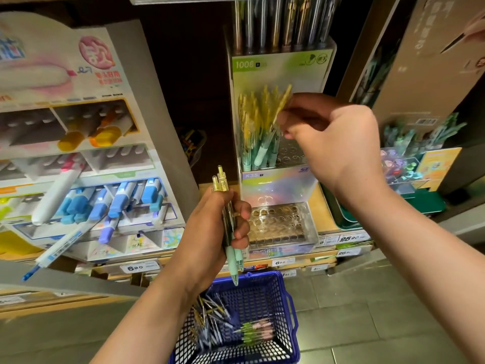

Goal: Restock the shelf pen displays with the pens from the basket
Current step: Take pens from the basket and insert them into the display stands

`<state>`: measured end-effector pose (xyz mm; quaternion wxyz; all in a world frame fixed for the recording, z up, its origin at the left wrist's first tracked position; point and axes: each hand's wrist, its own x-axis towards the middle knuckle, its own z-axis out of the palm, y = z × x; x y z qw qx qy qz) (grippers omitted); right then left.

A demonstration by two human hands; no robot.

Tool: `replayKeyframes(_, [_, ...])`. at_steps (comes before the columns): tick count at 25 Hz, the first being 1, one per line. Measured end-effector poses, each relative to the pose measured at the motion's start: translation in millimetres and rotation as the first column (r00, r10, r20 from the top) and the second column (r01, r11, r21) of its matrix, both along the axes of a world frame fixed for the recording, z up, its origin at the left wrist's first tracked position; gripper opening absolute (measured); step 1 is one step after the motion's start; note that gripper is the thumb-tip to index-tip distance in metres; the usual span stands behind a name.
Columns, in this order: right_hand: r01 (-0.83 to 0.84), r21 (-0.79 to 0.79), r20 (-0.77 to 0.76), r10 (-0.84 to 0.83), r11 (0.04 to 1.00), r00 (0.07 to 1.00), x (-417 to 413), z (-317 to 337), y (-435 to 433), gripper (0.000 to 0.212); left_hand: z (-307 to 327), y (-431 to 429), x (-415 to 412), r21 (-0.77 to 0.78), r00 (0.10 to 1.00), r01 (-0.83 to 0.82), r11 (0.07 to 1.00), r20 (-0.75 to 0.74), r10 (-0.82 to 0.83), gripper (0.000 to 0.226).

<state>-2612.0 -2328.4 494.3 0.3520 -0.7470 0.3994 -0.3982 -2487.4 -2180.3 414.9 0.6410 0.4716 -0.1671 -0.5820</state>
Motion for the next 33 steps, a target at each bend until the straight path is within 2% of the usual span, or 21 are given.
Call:
replayKeyframes(2, [-0.026,-0.088,-0.089,0.018,0.996,0.996,4.1,-2.9,4.6,0.012,1.0,0.8,0.3,0.005,0.999,-0.02,1.0,0.031,0.02,0.011])
replayKeyframes(6, [-0.113,-0.215,-0.188,0.072,0.97,0.979,12.2,-16.7,11.1,0.014,2.8,3.3,-0.8,-0.04,0.999,0.003,0.999,0.05,-0.001,0.034])
replayKeyframes(9, [-0.107,-0.201,-0.189,0.068,0.974,0.98,13.9,-24.1,10.7,0.016,3.8,4.2,-1.9,-0.078,0.998,0.017,0.997,0.054,-0.013,0.037])
replayKeyframes(12, [-0.104,-0.178,-0.21,0.066,0.979,0.975,14.3,-24.6,7.3,0.016,4.3,2.9,-4.4,-0.077,0.989,0.009,0.997,0.15,0.003,0.036])
replayKeyframes(16, [-0.104,-0.036,-0.247,0.092,0.994,0.965,7.8,-27.3,11.1,0.013,6.5,-0.5,-9.9,-0.088,0.945,0.008,0.996,0.327,0.021,0.035])
replayKeyframes(18, [-0.119,0.07,-0.213,0.131,0.99,0.968,2.1,-29.9,17.1,0.023,8.1,-3.2,-11.7,-0.106,0.933,0.012,0.994,0.36,0.028,0.038])
replayKeyframes(21, [-0.27,0.332,-0.09,0.316,0.904,0.945,-5.5,-28.7,24.7,0.017,9.1,-6.3,-12.2,-0.105,0.906,0.012,0.994,0.422,0.034,0.038])
replayKeyframes(23, [-0.305,0.381,-0.055,0.35,0.873,0.935,-8.4,-29.8,25.8,0.009,8.3,-8.3,-12.5,-0.089,0.894,0.007,0.996,0.448,0.034,0.038])
replayKeyframes(26, [-0.206,0.399,0.047,0.204,0.893,0.978,-6.7,-26.3,20.4,0.007,3.5,-8.9,-13.4,-0.071,0.92,-0.031,0.997,0.387,0.056,0.041])
replayKeyframes(28, [-0.114,0.386,0.154,0.058,0.915,0.986,-7.8,-15.7,9.3,0.015,1.1,-8.9,-12.8,-0.061,0.948,-0.056,0.997,0.31,0.073,0.046])
replayKeyframes(31, [0.024,0.16,0.151,-0.049,0.987,0.987,-14.0,-0.2,-10.6,0.015,-2.3,-11.8,-9.0,0.027,0.965,-0.097,0.995,0.246,0.087,0.052])
replayKeyframes(33, [0.037,0.058,0.148,-0.046,0.998,0.988,-13.3,3.4,-14.1,0.009,-3.9,-14.5,-7.6,0.055,0.985,-0.117,0.992,0.132,0.109,0.05])
